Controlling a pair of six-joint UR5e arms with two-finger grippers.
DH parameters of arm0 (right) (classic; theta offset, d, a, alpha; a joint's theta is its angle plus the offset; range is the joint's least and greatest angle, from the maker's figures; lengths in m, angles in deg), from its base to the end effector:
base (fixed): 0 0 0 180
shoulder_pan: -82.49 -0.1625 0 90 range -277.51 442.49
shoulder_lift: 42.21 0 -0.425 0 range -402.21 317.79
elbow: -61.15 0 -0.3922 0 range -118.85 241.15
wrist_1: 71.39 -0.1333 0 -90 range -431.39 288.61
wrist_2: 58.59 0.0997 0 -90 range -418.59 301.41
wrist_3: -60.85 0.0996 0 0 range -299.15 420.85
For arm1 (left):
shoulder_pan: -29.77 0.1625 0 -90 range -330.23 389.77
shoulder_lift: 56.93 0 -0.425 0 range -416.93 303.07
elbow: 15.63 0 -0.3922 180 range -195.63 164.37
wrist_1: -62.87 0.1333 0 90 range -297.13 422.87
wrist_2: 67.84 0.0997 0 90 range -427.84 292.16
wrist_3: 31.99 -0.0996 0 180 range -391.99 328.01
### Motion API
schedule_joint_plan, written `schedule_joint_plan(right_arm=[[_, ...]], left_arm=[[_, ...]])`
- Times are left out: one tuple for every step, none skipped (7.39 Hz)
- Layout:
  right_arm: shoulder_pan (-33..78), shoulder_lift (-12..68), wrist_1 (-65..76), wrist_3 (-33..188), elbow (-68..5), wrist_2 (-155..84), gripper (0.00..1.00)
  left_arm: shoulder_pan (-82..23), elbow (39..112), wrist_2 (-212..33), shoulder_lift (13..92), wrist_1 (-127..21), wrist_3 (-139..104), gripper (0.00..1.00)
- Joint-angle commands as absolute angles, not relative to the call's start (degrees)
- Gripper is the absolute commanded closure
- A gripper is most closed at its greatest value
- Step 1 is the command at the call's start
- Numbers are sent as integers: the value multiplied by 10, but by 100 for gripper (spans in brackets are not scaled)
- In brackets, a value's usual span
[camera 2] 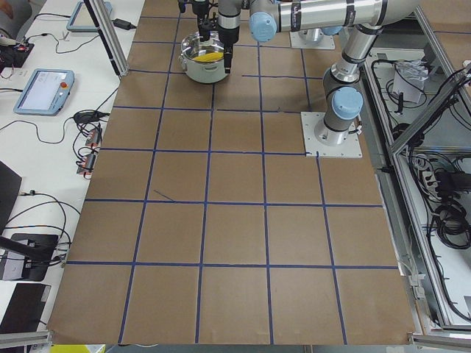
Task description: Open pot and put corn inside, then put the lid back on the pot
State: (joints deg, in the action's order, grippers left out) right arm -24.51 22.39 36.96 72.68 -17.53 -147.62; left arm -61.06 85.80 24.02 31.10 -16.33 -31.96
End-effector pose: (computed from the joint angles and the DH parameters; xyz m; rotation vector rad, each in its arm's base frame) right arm 0.3248 -0.6008 0.3591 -0.1410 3.1017 -0.1056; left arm -0.1369 -0.4723 0.4256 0.0211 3.1090 -0.0367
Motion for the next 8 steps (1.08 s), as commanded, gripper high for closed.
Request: schedule_joint_plan(right_arm=[[-244,187,433,731,-168,-1479,20],[-245,180,438,734,-165,-1480,20],[-245,184,432,734,-166,-1481,20],[-246,187,430,734,-170,-1481,20],[-246,187,418,734,-168,-1481,20],[-245,188,401,734,-158,-1480,20],[-245,188,397,733,-138,-1479,20],[-240,189,345,726,-103,-1480,20]], left_arm=[[-610,858,240,311,-163,-322,0],[-610,859,239,311,-163,-323,0],[-610,859,239,311,-163,-323,0],[-610,859,240,311,-163,-324,0],[-610,859,240,311,-163,-325,0],[-610,859,240,311,-163,-325,0],[-610,858,239,311,-163,-326,0],[-610,859,240,311,-163,-326,0]])
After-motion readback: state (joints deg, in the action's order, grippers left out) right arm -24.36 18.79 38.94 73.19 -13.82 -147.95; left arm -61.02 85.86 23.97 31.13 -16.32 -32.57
